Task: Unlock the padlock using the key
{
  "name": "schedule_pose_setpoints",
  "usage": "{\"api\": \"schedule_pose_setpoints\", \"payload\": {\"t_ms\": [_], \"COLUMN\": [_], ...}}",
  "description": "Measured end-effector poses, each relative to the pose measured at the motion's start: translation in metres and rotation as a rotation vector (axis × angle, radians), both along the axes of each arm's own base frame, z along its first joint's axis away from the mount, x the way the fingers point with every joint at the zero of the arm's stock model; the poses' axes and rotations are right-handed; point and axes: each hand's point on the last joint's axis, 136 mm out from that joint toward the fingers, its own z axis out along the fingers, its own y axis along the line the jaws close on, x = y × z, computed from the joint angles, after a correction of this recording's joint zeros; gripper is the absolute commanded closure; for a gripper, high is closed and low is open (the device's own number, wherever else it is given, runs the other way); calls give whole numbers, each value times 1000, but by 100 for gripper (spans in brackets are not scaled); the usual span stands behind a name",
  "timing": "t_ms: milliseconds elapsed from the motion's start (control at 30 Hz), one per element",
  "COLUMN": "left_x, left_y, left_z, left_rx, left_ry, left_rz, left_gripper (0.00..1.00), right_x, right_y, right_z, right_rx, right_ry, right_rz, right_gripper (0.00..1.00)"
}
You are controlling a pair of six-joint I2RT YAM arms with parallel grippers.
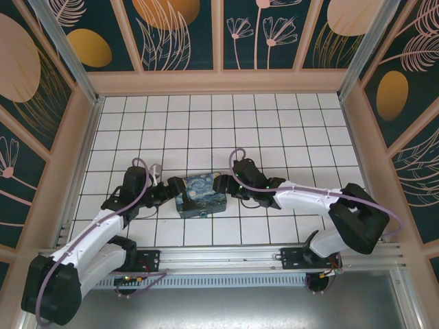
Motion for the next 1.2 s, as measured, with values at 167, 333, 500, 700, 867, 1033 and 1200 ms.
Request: {"api": "schedule_pose_setpoints", "payload": {"t_ms": [167,333,500,700,867,1033,1200], "left_x": [5,18,41,90,127,135,137], "left_y": [-7,-13,-25,-42,-50,-52,-51], "left_z": [-6,-14,-11,6,10,10,11], "left_rx": [-18,-37,-52,-59,-36,-29,-20], "left_ry": [13,29,22,-30,-66,-84,-101], "left_rz": [-5,4,-3,-5,2,7,5], "left_gripper": [11,11,11,11,11,11,8], "right_x": [3,21,47,81,99,109,111], "right_y": [4,1,-9,-25,-28,-29,-32], "right_z": [-5,-2,-1,0,-1,-2,-2], "right_rx": [-2,23,56,69,66,71,75], "right_ry": [7,-3,-9,-15,-18,-14,-9], "right_rz": [-16,-65,-140,-226,-261,-280,-286], "right_gripper": [39,49,52,49,47,36,18]}}
